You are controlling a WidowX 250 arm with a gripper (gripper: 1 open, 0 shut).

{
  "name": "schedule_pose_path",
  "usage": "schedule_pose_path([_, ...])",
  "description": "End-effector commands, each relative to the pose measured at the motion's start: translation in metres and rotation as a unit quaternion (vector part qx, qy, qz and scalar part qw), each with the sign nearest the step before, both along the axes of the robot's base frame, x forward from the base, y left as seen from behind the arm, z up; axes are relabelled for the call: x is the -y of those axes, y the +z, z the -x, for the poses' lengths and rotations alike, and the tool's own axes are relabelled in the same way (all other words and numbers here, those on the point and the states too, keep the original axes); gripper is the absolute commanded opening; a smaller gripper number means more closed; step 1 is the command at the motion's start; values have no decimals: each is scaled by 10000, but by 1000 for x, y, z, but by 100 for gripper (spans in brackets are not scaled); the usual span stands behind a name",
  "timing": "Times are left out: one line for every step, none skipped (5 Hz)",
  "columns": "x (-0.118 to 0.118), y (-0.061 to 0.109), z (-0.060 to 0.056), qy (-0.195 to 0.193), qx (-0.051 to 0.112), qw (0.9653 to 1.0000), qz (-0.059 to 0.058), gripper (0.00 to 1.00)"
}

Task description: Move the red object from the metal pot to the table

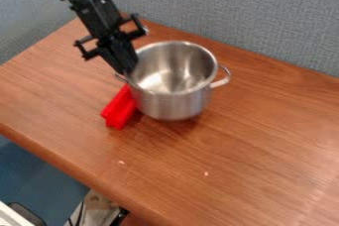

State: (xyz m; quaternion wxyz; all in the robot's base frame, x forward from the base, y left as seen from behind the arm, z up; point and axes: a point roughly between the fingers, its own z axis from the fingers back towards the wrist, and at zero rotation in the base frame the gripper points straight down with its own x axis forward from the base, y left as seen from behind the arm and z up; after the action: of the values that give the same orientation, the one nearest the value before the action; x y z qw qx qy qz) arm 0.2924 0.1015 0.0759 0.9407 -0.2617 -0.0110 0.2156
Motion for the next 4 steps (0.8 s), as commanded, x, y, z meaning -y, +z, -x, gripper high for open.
schedule_pose_path([-13,5,-2,477,2,9989,-1,100])
schedule_pose_path([-6,-1,6,612,-165,9979,93,0])
schedule_pose_path([4,-8,14,675,-298,9971,188,0])
schedule_pose_path([15,-11,21,103,-301,9994,139,0])
